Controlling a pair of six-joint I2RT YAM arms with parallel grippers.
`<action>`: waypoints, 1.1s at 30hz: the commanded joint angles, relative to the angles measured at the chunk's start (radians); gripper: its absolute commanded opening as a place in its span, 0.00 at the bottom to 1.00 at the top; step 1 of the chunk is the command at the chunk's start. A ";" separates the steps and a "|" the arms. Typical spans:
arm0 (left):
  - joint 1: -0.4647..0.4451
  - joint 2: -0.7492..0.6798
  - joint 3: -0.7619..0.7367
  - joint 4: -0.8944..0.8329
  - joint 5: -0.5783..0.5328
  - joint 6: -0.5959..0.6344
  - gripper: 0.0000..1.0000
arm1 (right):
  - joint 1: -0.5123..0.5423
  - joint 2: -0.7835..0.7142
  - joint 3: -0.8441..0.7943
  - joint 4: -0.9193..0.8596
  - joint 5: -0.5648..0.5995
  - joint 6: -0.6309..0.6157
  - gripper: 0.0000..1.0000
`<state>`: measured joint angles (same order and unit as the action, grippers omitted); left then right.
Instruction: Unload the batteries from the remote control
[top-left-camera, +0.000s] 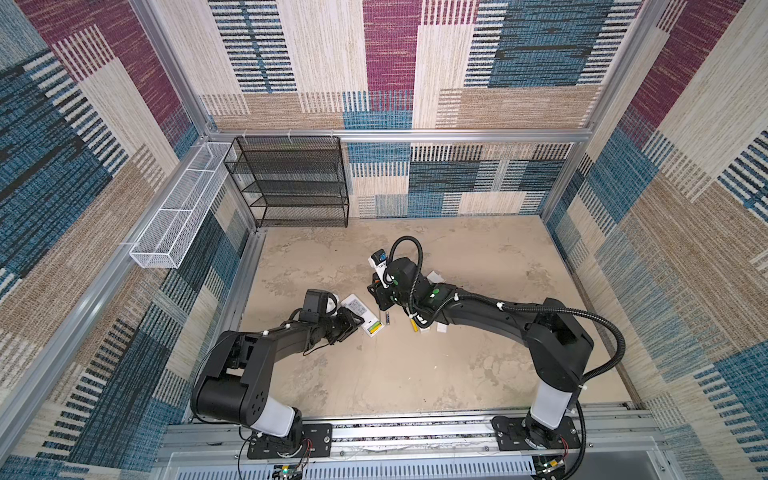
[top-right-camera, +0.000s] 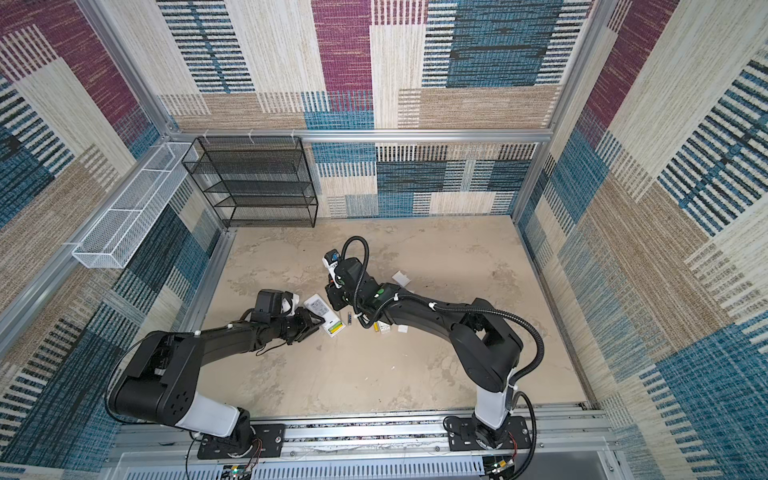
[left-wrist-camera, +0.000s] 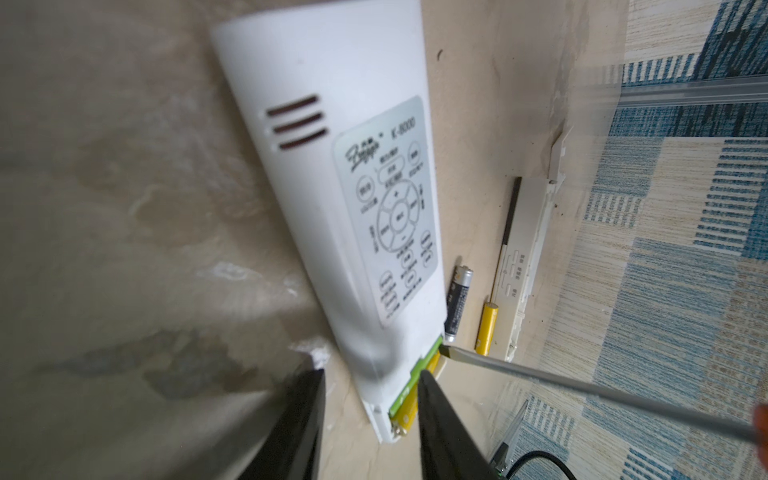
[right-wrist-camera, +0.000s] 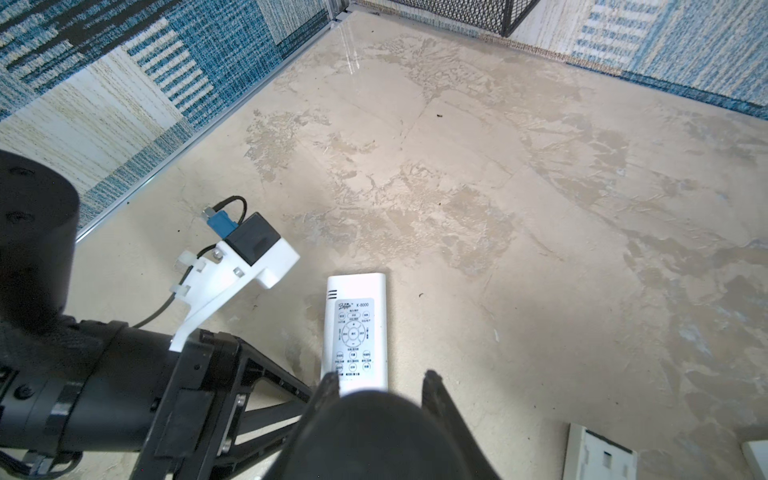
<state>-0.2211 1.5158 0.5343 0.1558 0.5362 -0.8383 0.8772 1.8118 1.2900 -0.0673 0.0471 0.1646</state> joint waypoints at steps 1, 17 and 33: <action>-0.001 -0.006 -0.009 -0.050 -0.018 -0.011 0.40 | 0.007 0.004 0.014 -0.042 0.024 -0.020 0.00; -0.043 -0.083 -0.051 -0.057 -0.035 -0.056 0.39 | -0.005 0.029 0.013 0.002 -0.095 0.112 0.00; -0.090 -0.029 -0.070 0.057 -0.043 -0.127 0.35 | -0.037 -0.014 0.006 -0.009 -0.087 0.168 0.00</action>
<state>-0.3092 1.4815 0.4671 0.2241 0.5266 -0.9508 0.8406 1.8130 1.2945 -0.0750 -0.0677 0.3286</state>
